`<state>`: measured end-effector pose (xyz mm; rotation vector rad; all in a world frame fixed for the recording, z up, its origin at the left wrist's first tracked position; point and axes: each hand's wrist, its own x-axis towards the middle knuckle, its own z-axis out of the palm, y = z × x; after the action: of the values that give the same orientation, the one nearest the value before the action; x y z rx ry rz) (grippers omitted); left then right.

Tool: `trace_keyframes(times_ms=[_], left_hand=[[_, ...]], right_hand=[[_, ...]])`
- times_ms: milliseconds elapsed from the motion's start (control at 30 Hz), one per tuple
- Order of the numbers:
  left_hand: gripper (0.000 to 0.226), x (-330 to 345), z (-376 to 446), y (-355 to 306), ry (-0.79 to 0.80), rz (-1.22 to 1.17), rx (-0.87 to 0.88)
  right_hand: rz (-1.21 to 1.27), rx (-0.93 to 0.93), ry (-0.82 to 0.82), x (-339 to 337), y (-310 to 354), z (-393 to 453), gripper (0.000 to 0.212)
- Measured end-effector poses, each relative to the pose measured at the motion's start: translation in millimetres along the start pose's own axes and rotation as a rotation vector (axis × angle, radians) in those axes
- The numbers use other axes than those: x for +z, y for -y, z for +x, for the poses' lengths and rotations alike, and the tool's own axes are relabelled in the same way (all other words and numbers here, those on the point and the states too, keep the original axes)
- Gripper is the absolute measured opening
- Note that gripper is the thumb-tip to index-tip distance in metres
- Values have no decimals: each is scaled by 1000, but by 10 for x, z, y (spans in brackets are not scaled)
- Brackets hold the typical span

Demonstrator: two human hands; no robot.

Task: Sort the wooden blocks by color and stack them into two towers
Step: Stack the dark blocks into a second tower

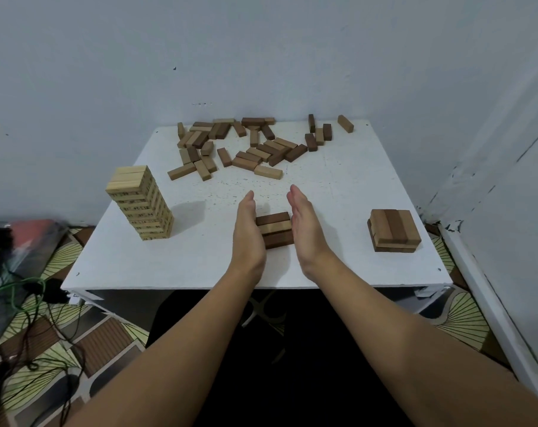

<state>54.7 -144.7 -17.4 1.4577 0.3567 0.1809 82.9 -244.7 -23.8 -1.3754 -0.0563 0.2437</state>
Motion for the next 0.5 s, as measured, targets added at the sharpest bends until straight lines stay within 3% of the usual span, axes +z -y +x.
trace_keyframes(times_ms=[200,333,500], left_hand=[[76,-19,19,31,-4,-21,30],[72,-8,20,63,-22,-29,35],[69,-4,9,83,-32,-26,43]], right_hand=[[-25,-57,-67,-95,-16,34,50],[-30,-9,-24,-147,-50,45,52],[-95,21,10,-106,-54,-11,80]])
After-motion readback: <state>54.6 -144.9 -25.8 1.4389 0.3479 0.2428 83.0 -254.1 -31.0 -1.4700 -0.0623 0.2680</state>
